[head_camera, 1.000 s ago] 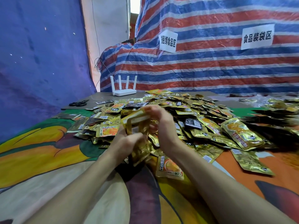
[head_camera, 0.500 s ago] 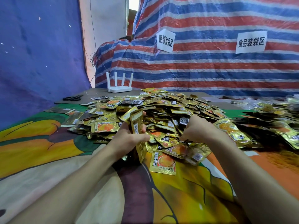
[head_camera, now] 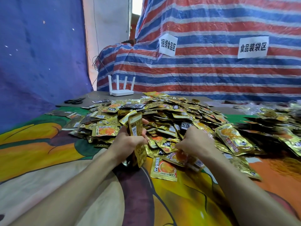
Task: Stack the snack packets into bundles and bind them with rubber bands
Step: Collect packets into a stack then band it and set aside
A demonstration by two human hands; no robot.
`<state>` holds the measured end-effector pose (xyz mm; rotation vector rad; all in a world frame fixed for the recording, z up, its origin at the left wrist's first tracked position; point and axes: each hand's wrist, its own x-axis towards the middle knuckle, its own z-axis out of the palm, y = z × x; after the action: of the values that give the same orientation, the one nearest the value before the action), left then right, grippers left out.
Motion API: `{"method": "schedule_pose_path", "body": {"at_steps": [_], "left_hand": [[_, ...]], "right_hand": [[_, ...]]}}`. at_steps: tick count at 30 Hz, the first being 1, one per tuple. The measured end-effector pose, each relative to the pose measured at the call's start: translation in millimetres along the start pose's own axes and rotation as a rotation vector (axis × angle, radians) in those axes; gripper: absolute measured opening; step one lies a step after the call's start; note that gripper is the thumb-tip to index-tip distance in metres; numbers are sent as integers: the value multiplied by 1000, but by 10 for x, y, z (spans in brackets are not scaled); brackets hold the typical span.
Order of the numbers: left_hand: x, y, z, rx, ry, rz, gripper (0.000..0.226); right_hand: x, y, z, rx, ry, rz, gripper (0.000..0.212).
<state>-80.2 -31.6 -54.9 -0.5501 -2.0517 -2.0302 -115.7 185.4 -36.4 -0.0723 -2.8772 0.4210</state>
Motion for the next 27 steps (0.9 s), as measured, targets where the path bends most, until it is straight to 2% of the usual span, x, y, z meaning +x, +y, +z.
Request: {"method": "schedule_pose_path", "body": {"at_steps": [2, 5, 7, 10, 13, 15, 20, 22, 24, 27], "left_hand": [[-6, 14, 1, -52, 0, -11, 50], [0, 47, 4, -114, 8, -36, 51], [-4, 75, 12, -129, -15, -61, 51], [-20, 116, 13, -154, -80, -117, 53], [-28, 138, 32, -175, -119, -188, 45], [-25, 153, 47, -207, -121, -238, 38], [-16, 181, 29, -402, -261, -331, 52], [-17, 183, 18, -522, -326, -356, 47], [-3, 179, -6, -640, -335, -362, 46], [35, 161, -59, -711, -309, -348, 44]], "right_hand": [[-6, 47, -29, 129, 45, -19, 32], [-57, 52, -93, 524, 114, -185, 30], [-136, -28, -135, 704, 83, -337, 18], [-202, -139, -122, 925, -35, -482, 12], [-216, -191, -38, 866, 35, -533, 11], [-201, -191, 13, 838, 93, -497, 11], [-154, -152, 41, 854, 92, -443, 13], [-158, -152, 16, 962, -18, -386, 20], [-154, -142, -33, 1169, -230, -363, 24], [-183, -112, -129, 1502, -519, -389, 12]]}}
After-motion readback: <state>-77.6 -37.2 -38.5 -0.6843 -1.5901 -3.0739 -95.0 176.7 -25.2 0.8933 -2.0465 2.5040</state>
